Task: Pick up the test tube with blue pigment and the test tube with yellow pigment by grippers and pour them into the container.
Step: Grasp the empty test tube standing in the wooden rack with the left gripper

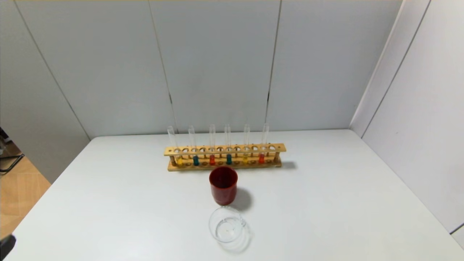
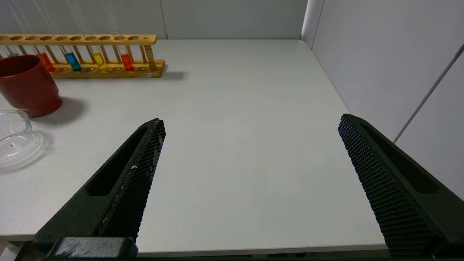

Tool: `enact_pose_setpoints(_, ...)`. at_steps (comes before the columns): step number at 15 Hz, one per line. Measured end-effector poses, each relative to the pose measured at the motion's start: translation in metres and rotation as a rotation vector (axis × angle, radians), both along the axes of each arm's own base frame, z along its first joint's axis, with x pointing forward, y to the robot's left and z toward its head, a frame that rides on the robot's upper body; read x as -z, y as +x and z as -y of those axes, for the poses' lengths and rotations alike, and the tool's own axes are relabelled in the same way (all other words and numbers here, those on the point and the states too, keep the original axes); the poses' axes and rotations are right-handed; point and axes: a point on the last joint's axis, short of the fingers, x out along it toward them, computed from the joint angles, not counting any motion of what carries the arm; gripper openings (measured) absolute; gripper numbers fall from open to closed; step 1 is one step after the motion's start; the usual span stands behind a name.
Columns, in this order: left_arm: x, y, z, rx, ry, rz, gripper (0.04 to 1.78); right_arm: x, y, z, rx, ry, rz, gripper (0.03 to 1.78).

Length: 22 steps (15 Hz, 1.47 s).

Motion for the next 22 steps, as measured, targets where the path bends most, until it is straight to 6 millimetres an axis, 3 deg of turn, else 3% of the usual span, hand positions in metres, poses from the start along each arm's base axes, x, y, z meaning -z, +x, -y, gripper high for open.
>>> enact_pose_setpoints(4,-0.034,0.069,0.004,0.014,-0.006,-0.016,1.74,0.0,0.0,0.0,0.0,0.0,0.0,1.74)
enact_pose_setpoints(8,-0.041,0.14,0.009,0.021,-0.026,-0.012,1.74,0.0,0.0,0.0,0.0,0.001,0.0,1.74)
enact_pose_setpoints(16,0.001,0.252,0.021,0.086,-0.033,-0.034,1.74,0.0,0.0,0.0,0.0,0.001,0.0,1.74)
enact_pose_setpoints(19,0.025,0.279,0.031,0.12,0.002,-0.052,1.74,0.0,0.0,0.0,0.0,0.0,0.0,1.74)
enact_pose_setpoints(22,0.051,0.293,0.036,0.135,0.049,-0.125,1.74,0.0,0.0,0.0,0.0,0.0,0.0,1.74)
